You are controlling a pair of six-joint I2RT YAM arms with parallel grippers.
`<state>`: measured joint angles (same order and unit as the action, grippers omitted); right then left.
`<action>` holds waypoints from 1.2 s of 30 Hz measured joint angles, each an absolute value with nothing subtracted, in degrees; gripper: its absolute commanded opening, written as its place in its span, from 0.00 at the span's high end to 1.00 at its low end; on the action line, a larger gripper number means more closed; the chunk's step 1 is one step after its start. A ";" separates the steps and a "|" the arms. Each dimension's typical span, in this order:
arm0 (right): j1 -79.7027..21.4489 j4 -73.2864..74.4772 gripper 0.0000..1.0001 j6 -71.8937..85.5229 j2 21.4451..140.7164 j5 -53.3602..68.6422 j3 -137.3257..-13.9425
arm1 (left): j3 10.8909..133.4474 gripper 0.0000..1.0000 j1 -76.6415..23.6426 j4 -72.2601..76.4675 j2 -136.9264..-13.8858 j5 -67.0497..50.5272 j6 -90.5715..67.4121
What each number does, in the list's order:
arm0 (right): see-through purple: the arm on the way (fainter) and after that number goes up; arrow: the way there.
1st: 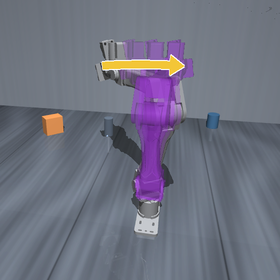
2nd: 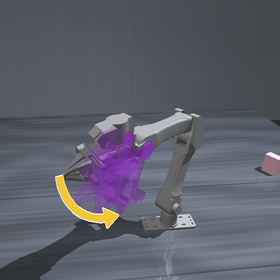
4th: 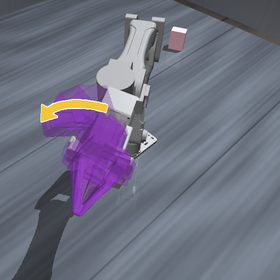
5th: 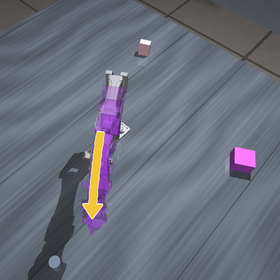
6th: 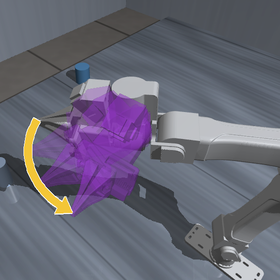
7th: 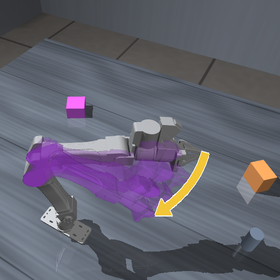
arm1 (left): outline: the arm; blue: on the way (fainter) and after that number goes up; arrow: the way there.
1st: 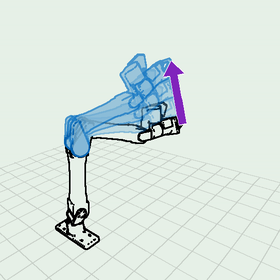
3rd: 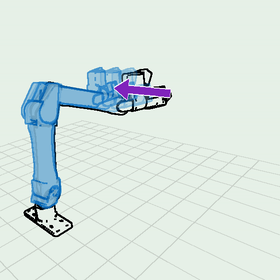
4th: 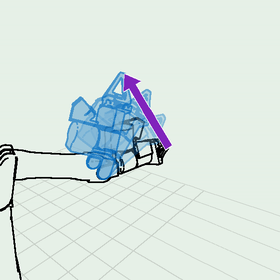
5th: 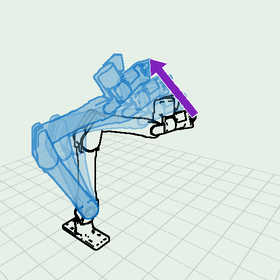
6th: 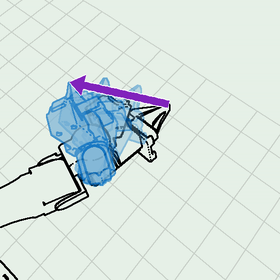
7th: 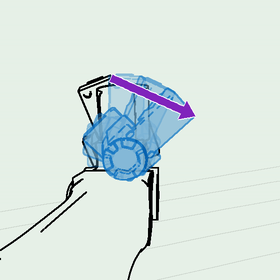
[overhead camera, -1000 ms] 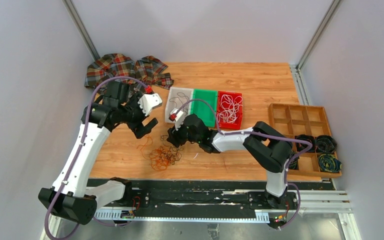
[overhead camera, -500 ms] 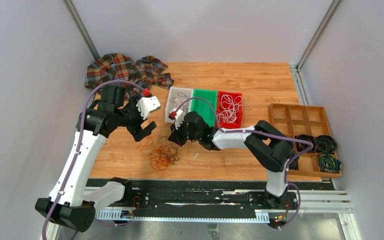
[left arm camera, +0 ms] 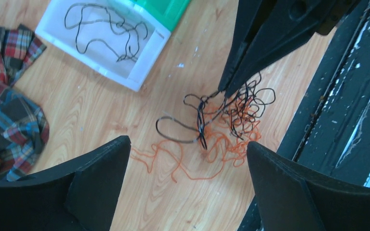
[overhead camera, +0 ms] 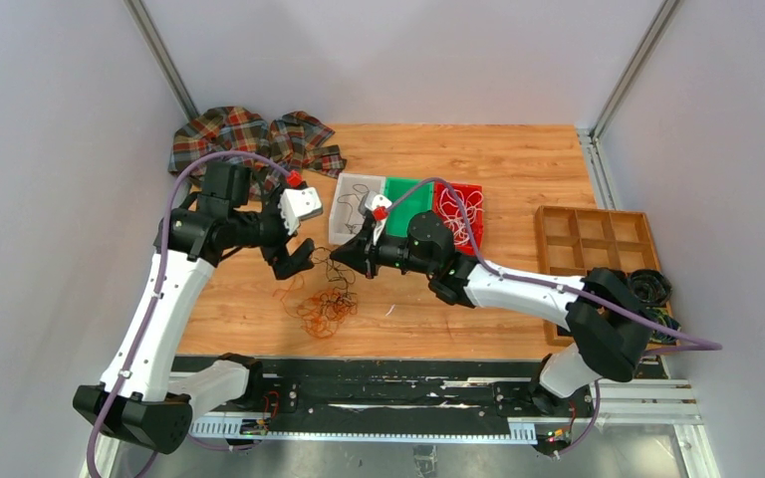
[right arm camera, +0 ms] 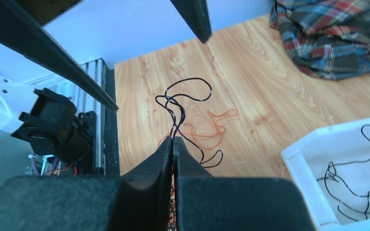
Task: Untangle the cables
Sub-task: Untie the cable.
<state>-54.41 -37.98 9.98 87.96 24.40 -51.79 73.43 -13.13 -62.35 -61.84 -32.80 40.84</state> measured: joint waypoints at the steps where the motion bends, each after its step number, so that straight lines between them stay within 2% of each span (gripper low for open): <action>1: -54.46 -38.22 0.99 10.04 87.57 24.71 -51.79 | 73.78 0.09 -13.10 -62.35 -62.04 -33.67 40.95; 10: -56.01 -39.20 0.99 10.15 86.06 27.09 -51.79 | 75.81 0.28 -13.08 -62.48 -62.43 -40.18 42.92; 17: -56.29 -39.57 0.99 10.72 84.29 28.08 -51.79 | 75.57 0.43 -13.08 -62.76 -62.50 -41.01 43.86; 22: -56.29 -40.97 0.99 11.11 82.52 28.56 -51.31 | 75.50 0.46 -13.08 -62.67 -63.29 -40.18 43.57; 28: -56.29 -41.28 0.99 11.25 80.97 27.88 -49.67 | 73.91 0.68 -13.08 -57.32 -62.24 -35.48 37.76; 33: -56.27 -41.28 0.99 11.31 78.24 26.28 -48.07 | 72.77 0.94 -13.02 -53.69 -59.13 -32.45 34.35; 36: -56.21 -41.23 0.99 11.42 76.64 25.43 -47.18 | 72.77 0.99 -12.97 -52.60 -57.49 -31.51 33.50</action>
<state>-56.21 -41.23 11.42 76.64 25.43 -47.18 72.77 -12.97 -52.60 -57.49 -31.51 33.50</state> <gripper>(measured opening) 0.011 0.044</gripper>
